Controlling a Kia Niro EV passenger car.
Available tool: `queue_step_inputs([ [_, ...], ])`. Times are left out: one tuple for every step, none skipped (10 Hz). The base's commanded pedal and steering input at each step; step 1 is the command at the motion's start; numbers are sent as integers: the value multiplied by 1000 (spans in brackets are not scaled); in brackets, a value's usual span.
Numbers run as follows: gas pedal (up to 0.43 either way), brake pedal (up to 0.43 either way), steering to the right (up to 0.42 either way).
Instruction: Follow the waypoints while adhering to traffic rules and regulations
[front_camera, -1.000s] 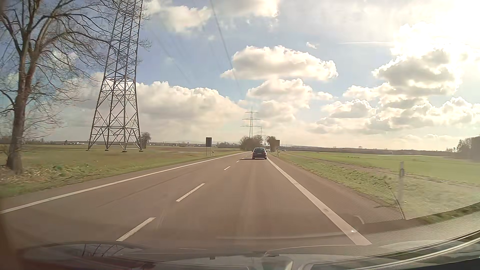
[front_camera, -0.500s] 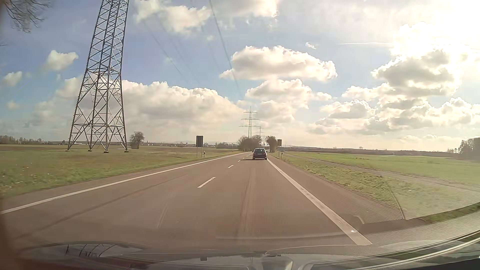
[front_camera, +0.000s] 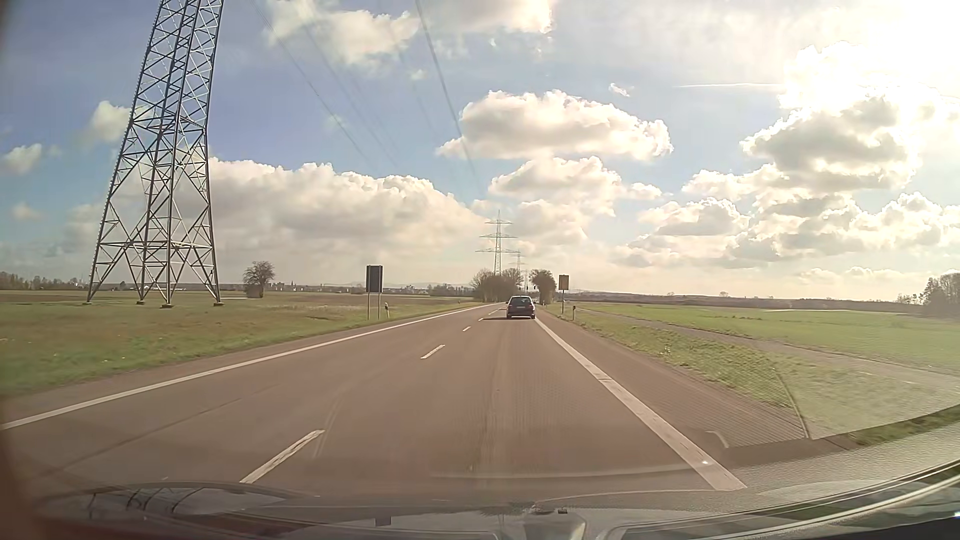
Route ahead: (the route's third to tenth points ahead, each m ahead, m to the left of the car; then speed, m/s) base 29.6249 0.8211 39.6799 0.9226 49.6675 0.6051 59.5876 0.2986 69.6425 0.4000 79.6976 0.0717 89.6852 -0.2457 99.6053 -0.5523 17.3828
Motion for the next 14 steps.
queue_step_inputs([
  [150,0,1],
  [150,0,1],
  [150,0,2],
  [150,0,2],
  [150,0,2],
  [150,0,2],
  [157,0,1],
  [157,0,2],
  [157,0,1],
  [157,0,1],
  [157,0,1],
  [157,0,1],
  [157,0,1],
  [157,0,1],
])
